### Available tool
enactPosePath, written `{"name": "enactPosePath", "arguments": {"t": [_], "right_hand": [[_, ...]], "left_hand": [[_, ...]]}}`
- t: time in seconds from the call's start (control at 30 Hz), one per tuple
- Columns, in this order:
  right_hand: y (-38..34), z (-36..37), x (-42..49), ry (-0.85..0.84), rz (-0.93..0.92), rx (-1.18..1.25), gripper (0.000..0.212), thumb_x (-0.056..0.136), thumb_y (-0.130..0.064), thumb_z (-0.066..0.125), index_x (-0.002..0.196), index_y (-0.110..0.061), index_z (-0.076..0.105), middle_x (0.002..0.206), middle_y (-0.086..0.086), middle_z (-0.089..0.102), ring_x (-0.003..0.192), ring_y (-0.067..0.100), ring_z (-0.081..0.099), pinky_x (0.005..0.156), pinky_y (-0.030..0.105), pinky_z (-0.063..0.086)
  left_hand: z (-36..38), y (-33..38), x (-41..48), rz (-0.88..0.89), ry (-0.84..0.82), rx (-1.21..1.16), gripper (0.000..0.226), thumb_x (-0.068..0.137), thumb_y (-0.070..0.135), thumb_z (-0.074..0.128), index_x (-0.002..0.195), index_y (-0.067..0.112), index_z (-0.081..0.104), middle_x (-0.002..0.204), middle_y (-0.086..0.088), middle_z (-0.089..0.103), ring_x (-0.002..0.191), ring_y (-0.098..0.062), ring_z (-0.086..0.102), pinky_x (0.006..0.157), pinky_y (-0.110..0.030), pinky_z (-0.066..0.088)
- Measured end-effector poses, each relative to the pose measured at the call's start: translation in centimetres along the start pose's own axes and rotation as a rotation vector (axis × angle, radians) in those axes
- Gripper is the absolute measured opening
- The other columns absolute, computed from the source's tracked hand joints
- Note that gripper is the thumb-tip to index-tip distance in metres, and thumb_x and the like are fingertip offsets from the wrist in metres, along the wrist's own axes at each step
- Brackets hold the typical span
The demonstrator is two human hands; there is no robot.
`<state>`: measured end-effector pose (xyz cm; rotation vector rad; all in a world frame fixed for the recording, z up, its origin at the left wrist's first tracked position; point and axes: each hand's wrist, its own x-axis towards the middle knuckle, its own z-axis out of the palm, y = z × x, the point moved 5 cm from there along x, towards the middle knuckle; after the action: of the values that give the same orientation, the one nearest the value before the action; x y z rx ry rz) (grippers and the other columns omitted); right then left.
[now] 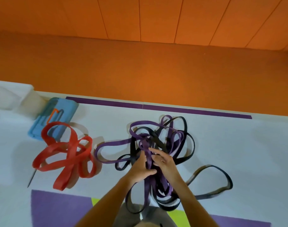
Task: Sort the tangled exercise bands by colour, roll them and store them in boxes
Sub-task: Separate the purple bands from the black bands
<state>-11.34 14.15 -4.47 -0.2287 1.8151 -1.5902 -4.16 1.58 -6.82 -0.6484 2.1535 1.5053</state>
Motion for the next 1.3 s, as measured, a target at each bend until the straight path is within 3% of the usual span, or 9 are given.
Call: {"name": "enactPosePath", "arguments": {"t": [0.2,0.3,0.43,0.63,0.77,0.93,1.07,1.17,1.3], "right_hand": [[1.6,-4.1,-0.3,0.402,0.136,-0.046,0.028,0.101,-0.008,0.063,0.126,-0.021,0.066,0.106,0.005,0.075,0.088,0.025,0.073,0.075,0.031,0.057],[3.7,-5.7,-0.9,0.489,0.26,-0.242,0.042,0.095,-0.014,0.07,0.133,-0.021,0.054,0.114,0.011,0.068,0.089,0.022,0.068,0.073,0.029,0.053],[4.0,-2.2,-1.8,0.326,0.054,-0.619,0.026,0.091,-0.028,0.077,0.111,-0.03,0.059,0.105,-0.007,0.059,0.088,0.013,0.062,0.069,0.013,0.045],[5.6,2.0,-2.5,0.131,0.202,-0.89,0.053,0.089,-0.052,0.073,0.133,-0.028,0.056,0.13,-0.005,0.047,0.117,0.021,0.053,0.095,0.036,0.053],[4.8,1.1,-2.7,0.237,0.168,-0.911,0.01,0.096,-0.029,0.069,0.105,-0.027,0.074,0.113,-0.005,0.054,0.104,0.023,0.064,0.082,0.03,0.052],[4.5,0.6,-3.0,0.303,0.215,-1.016,0.017,0.098,-0.023,0.063,0.106,-0.028,0.077,0.113,0.003,0.06,0.102,0.026,0.064,0.087,0.036,0.056],[5.1,-0.9,-5.2,0.607,0.312,-0.58,0.024,0.099,-0.013,0.062,0.12,-0.018,0.073,0.119,0.012,0.067,0.111,0.031,0.066,0.094,0.041,0.055],[5.6,-2.5,-8.1,0.807,0.398,-0.578,0.029,0.098,-0.014,0.065,0.127,-0.018,0.069,0.129,0.012,0.062,0.123,0.032,0.058,0.099,0.046,0.052],[8.2,-3.5,-9.9,0.589,0.652,-0.489,0.039,0.098,-0.028,0.07,0.132,-0.011,0.063,0.128,0.016,0.067,0.115,0.034,0.065,0.096,0.042,0.052]], "left_hand": [[-3.9,-2.7,-0.5,-0.166,0.331,-0.36,0.017,0.091,-0.009,0.067,0.1,0.006,0.068,0.085,-0.011,0.073,0.077,-0.022,0.069,0.08,-0.034,0.053],[-7.4,-4.1,-1.9,-0.164,0.534,-0.182,0.014,0.093,0.005,0.071,0.102,0.013,0.065,0.084,-0.003,0.072,0.075,-0.02,0.068,0.066,-0.027,0.049],[-10.9,-6.2,-3.5,-0.231,0.699,-0.262,0.033,0.096,0.006,0.071,0.126,0.01,0.055,0.076,-0.002,0.068,0.062,-0.015,0.065,0.055,-0.024,0.051],[-10.0,-6.1,-2.1,-0.134,0.38,-0.3,0.013,0.1,0.017,0.072,0.111,0.01,0.073,0.1,-0.004,0.073,0.094,-0.023,0.071,0.078,-0.027,0.052],[-7.2,-5.4,-0.8,-0.154,0.189,-0.349,0.025,0.103,0.035,0.068,0.109,0.012,0.076,0.101,-0.006,0.074,0.099,-0.024,0.069,0.085,-0.035,0.053],[-3.9,-5.1,-0.1,-0.038,0.184,0.071,0.036,0.092,0.034,0.079,0.12,0.015,0.069,0.138,-0.01,0.051,0.127,-0.025,0.053,0.102,-0.036,0.051],[-0.6,-3.6,-2.6,0.226,0.36,0.5,0.038,0.098,0.022,0.063,0.135,0.027,0.056,0.154,-0.001,0.042,0.137,-0.025,0.049,0.107,-0.04,0.05],[2.9,-3.4,-3.0,0.347,0.13,0.566,0.038,0.099,0.034,0.059,0.137,0.028,0.055,0.144,0.003,0.047,0.132,-0.023,0.054,0.106,-0.037,0.048],[5.1,-3.7,-2.1,0.375,-0.089,0.871,0.05,0.094,0.042,0.072,0.139,0.03,0.053,0.153,-0.004,0.036,0.143,-0.032,0.038,0.116,-0.051,0.037]]}}
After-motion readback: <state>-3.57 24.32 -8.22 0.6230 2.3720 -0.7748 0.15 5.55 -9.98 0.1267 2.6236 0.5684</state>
